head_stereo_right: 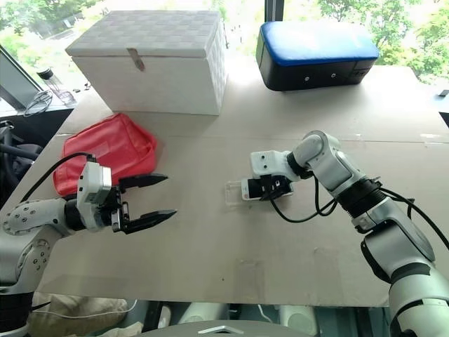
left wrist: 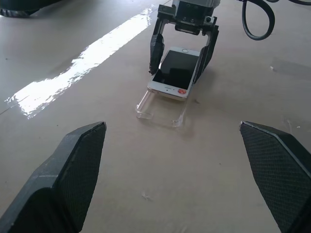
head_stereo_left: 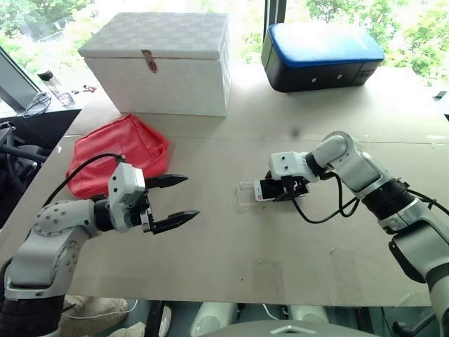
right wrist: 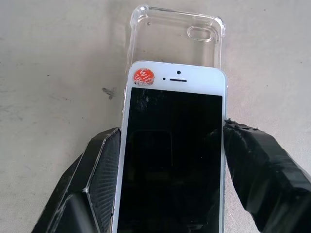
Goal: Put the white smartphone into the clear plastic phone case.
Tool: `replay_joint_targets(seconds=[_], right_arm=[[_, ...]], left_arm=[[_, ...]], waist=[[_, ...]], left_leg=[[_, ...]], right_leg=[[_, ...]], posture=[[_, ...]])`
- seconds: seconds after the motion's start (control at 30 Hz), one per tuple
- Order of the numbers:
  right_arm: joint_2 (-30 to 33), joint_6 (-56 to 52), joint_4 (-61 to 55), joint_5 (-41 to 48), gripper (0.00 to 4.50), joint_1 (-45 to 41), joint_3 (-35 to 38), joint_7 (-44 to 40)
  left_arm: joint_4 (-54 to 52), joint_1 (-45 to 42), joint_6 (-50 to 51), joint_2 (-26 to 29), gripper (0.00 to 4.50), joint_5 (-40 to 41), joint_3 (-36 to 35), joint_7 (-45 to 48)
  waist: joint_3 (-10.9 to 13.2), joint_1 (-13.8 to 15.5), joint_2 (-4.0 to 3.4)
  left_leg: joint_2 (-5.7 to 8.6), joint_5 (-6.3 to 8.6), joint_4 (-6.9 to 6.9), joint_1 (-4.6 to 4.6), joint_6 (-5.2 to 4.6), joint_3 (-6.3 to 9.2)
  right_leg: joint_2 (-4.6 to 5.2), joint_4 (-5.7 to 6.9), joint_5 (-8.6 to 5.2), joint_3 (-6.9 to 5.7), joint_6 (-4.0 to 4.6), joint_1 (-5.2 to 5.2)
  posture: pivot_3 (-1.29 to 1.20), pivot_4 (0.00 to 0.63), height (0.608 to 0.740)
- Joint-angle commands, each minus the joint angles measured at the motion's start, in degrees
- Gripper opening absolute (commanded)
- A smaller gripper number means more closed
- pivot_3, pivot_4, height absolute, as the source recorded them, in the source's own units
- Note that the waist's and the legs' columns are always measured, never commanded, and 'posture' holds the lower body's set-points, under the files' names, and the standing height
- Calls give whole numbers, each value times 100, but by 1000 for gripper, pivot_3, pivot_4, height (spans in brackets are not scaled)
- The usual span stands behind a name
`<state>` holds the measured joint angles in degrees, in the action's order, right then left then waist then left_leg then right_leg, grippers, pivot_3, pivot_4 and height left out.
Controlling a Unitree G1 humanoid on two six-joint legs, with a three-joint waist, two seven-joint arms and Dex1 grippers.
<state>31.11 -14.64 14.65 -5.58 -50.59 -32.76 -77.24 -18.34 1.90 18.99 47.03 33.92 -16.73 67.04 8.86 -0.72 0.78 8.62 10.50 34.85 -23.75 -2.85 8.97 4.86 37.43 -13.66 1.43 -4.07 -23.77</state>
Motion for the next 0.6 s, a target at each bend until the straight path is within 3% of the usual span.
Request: replay_joint_targets(seconds=[0.03,0.6], right_arm=[[51,52,15,-200,2760,-37,-56,-118],[-219,-278,234,-547,2760,-146,-127,-91]], left_arm=[[-152,-52,-45,8,4500,84,-64,-57],[-441,26,50,-72,4500,98,10,-451]], waist=[[0,1,0],[-4,-6,3]], left_leg=[[0,0,0,0,0,0],[-1,0,0,7,0,0]], right_leg=[[0,0,0,0,0,0],[-3,7,0,1,0,4]], posture=[[0,150,740],[0,150,740]])
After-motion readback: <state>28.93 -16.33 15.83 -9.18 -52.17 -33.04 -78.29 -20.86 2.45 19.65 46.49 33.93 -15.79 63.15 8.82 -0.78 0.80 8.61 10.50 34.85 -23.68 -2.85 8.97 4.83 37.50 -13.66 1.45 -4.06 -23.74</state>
